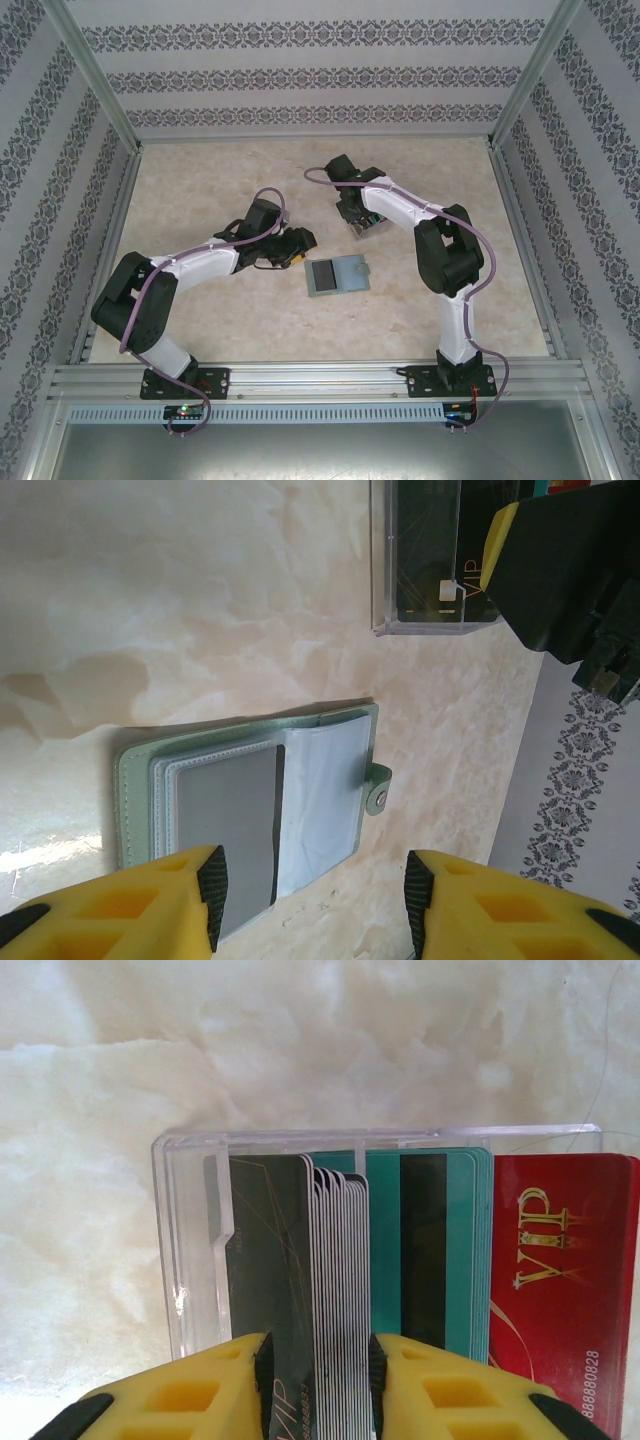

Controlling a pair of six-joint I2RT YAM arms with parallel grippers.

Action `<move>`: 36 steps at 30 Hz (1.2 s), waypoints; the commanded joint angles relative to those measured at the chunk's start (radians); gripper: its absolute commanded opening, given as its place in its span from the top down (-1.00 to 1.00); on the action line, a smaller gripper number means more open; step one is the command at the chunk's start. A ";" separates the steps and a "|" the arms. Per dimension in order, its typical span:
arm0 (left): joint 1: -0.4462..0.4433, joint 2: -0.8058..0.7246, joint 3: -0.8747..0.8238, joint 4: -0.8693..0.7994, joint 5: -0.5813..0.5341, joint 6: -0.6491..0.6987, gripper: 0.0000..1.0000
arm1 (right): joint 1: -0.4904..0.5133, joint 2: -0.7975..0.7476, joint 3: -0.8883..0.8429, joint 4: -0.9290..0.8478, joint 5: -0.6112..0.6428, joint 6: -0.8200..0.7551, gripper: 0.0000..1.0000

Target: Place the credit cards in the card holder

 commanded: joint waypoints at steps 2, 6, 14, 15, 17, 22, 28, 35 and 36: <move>0.004 0.013 0.001 0.016 0.012 0.005 -0.05 | -0.013 0.024 0.002 0.001 0.038 -0.011 0.36; 0.003 0.013 -0.004 0.020 0.011 0.003 -0.05 | 0.008 0.000 -0.013 0.033 0.122 -0.038 0.37; 0.003 0.017 0.004 0.022 0.013 0.002 -0.05 | -0.001 -0.026 -0.018 0.046 0.129 -0.059 0.62; 0.002 0.015 0.001 0.020 0.014 0.004 -0.05 | -0.002 -0.025 -0.019 0.043 0.129 -0.060 0.65; 0.003 0.013 -0.001 0.018 0.013 0.005 -0.05 | -0.003 -0.031 -0.025 0.046 0.117 -0.064 0.84; 0.004 0.014 -0.004 0.022 0.013 0.002 -0.05 | -0.003 -0.040 -0.033 0.043 0.116 -0.064 0.97; 0.004 0.016 0.002 0.023 0.013 0.000 -0.05 | -0.011 -0.061 -0.048 0.053 0.095 -0.057 0.98; 0.004 0.024 0.012 0.010 0.016 0.008 -0.05 | -0.040 -0.130 -0.068 0.065 -0.019 -0.025 1.00; 0.004 0.025 0.013 0.011 0.017 0.008 -0.05 | -0.046 -0.139 -0.070 0.068 -0.038 -0.022 1.00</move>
